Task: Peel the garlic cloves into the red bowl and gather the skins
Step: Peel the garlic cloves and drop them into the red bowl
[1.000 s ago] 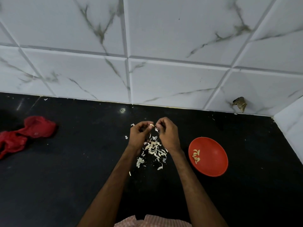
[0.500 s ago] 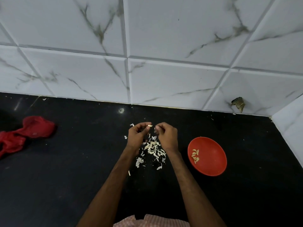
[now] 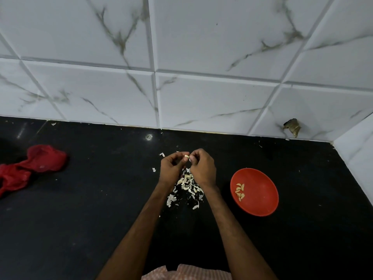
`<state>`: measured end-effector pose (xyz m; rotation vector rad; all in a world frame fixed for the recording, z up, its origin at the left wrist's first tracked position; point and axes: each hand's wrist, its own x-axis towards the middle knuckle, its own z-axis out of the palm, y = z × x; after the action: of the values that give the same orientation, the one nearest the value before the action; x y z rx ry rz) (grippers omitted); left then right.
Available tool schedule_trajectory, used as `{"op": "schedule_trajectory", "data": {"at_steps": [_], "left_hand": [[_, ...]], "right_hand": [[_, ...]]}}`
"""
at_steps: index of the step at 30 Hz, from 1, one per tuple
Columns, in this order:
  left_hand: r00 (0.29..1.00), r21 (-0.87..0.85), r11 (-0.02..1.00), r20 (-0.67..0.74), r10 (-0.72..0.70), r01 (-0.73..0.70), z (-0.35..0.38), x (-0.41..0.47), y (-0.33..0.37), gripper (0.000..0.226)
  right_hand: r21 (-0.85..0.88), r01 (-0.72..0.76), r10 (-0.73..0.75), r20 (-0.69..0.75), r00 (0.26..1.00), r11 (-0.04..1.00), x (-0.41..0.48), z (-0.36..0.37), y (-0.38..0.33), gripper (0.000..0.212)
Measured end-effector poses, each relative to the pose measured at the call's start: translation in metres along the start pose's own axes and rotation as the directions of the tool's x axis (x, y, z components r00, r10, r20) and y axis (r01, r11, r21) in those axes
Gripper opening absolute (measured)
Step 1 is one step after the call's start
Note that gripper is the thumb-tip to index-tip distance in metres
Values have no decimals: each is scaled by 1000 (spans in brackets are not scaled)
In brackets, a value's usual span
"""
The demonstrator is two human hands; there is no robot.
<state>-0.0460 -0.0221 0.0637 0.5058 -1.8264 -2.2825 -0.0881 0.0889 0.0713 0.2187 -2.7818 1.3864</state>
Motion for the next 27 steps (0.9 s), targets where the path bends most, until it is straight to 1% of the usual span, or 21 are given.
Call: {"op": "schedule_trajectory", "data": {"at_steps": [5, 6, 8, 10, 12, 14, 17, 20, 22, 25, 27], "left_hand": [[995, 141, 987, -37, 88, -82, -1, 4, -4, 14], [995, 152, 985, -45, 94, -86, -1, 4, -4, 16], [991, 173, 980, -67, 115, -102, -2, 4, -4, 18], [988, 182, 978, -96, 124, -105, -4, 5, -6, 17], [987, 164, 982, -117, 114, -95, -8, 7, -7, 14], [987, 155, 984, -121, 109, -89, -10, 8, -9, 14], [987, 153, 984, -113, 110, -92, -11, 9, -10, 13], [991, 143, 985, -83, 110, -97, -11, 9, -9, 15], [992, 149, 983, -57, 112, -103, -11, 8, -7, 17], [992, 136, 983, -16, 125, -121, -10, 7, -5, 19], [994, 102, 989, -9, 111, -110, -11, 8, -6, 19]], "right_hand": [[-71, 17, -13, 46, 999, 997, 1, -1, -9, 7], [-50, 9, -6, 61, 998, 999, 2, 0, -9, 7], [47, -27, 23, 86, 996, 999, 5, 3, -7, 9], [131, -72, 60, 92, 994, 989, 6, 4, -3, 12], [175, -108, 95, 79, 992, 979, 6, 3, 1, 14], [177, -114, 105, 56, 993, 978, 5, 1, 2, 14], [129, -57, 58, 1, 998, 990, 4, -1, 3, 20], [128, 2, -2, -4, 1000, 992, 3, -2, 0, 7], [159, 41, -42, 3, 999, 986, 4, -4, -2, 16], [159, 164, -170, 25, 985, 974, 2, -7, -6, 21], [178, 186, -194, 28, 981, 966, 0, -8, -7, 22]]}}
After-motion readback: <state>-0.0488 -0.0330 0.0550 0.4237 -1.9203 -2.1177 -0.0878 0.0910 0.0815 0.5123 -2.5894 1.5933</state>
